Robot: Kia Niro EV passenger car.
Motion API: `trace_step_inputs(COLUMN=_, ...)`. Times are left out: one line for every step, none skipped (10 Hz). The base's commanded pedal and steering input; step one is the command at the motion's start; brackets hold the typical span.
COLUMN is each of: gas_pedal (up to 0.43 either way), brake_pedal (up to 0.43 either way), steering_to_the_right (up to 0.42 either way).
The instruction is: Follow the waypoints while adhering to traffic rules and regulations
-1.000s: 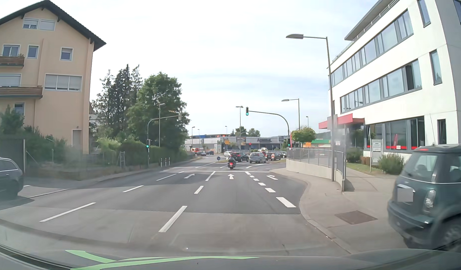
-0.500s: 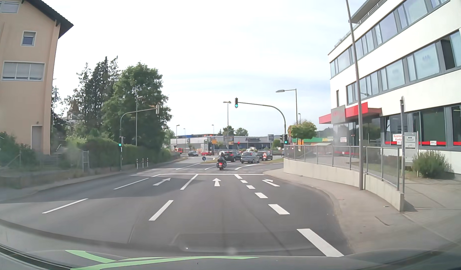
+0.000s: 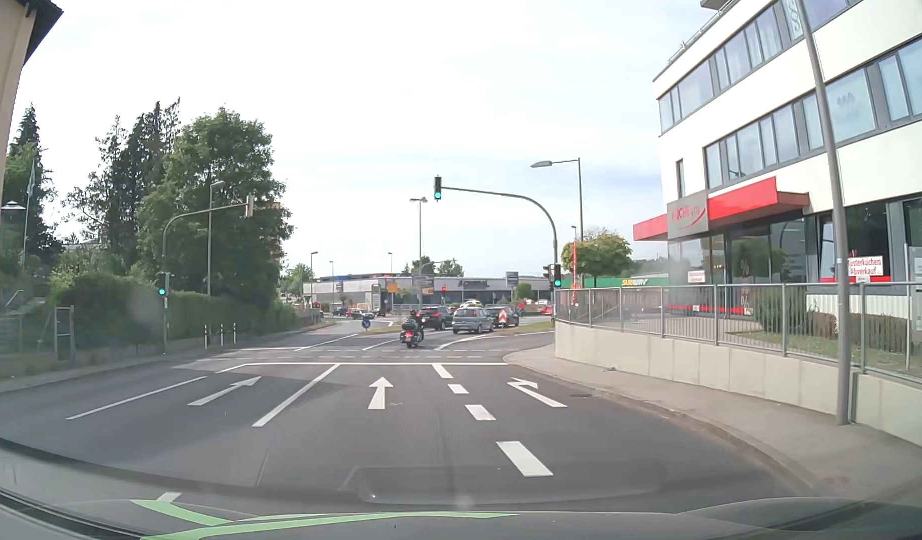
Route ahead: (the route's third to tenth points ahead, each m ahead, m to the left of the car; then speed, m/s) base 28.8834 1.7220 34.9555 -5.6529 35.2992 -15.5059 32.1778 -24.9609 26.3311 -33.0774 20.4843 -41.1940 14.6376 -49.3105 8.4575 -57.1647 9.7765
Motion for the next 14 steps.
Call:
trace_step_inputs(gas_pedal=0.000, brake_pedal=0.146, steering_to_the_right=0.031)
trace_step_inputs(gas_pedal=0.000, brake_pedal=0.152, steering_to_the_right=0.022)
trace_step_inputs(gas_pedal=0.000, brake_pedal=0.152, steering_to_the_right=0.013)
trace_step_inputs(gas_pedal=0.000, brake_pedal=0.159, steering_to_the_right=0.005)
trace_step_inputs(gas_pedal=0.000, brake_pedal=0.165, steering_to_the_right=0.000)
trace_step_inputs(gas_pedal=0.000, brake_pedal=0.177, steering_to_the_right=-0.003)
trace_step_inputs(gas_pedal=0.000, brake_pedal=0.177, steering_to_the_right=-0.008)
trace_step_inputs(gas_pedal=0.000, brake_pedal=0.183, steering_to_the_right=-0.016)
trace_step_inputs(gas_pedal=0.000, brake_pedal=0.189, steering_to_the_right=-0.023)
trace_step_inputs(gas_pedal=0.000, brake_pedal=0.195, steering_to_the_right=-0.024)
trace_step_inputs(gas_pedal=0.000, brake_pedal=0.201, steering_to_the_right=-0.024)
trace_step_inputs(gas_pedal=0.000, brake_pedal=0.207, steering_to_the_right=-0.025)
trace_step_inputs(gas_pedal=0.000, brake_pedal=0.207, steering_to_the_right=-0.028)
trace_step_inputs(gas_pedal=0.000, brake_pedal=0.207, steering_to_the_right=-0.031)
